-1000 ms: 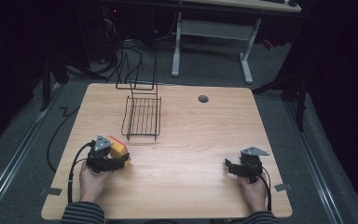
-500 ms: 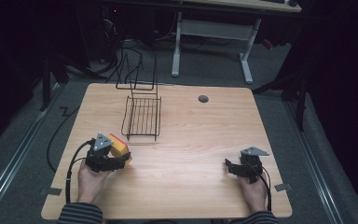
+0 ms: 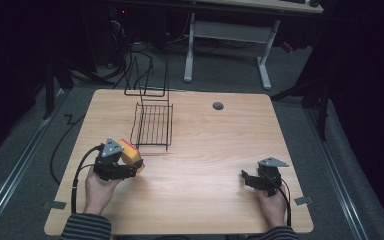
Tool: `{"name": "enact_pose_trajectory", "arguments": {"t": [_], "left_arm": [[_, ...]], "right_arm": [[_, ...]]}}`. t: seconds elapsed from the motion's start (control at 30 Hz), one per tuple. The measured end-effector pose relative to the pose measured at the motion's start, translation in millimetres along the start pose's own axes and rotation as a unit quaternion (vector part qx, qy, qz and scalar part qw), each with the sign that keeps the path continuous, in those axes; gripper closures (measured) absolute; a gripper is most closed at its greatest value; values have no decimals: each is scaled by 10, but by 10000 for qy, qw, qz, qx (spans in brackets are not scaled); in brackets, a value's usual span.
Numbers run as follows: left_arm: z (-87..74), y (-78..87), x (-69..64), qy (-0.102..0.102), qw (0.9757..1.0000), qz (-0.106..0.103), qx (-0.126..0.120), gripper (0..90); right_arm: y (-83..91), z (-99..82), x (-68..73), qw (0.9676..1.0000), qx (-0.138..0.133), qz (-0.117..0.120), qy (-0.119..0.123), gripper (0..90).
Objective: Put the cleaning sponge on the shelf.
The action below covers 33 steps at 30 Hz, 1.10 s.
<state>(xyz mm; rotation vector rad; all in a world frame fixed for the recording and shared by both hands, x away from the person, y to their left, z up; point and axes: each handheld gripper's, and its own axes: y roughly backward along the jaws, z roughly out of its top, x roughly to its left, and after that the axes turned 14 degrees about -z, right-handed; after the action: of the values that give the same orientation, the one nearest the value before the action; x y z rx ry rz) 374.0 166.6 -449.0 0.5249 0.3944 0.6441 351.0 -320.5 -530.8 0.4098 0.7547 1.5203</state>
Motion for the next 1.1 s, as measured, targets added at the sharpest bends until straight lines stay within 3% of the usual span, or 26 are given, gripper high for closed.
{"name": "enact_pose_trajectory", "arguments": {"t": [0.7, 1.1], "left_arm": [[321, -65, -1, -103, 9999, -90, -25, 236], [421, -104, 82, -26, 9999, -78, -118, 236]], "right_arm": [[0, 0, 1, 10000, -1, -1, -10, 237], [0, 0, 1, 10000, -1, -1, -11, 236]]}}
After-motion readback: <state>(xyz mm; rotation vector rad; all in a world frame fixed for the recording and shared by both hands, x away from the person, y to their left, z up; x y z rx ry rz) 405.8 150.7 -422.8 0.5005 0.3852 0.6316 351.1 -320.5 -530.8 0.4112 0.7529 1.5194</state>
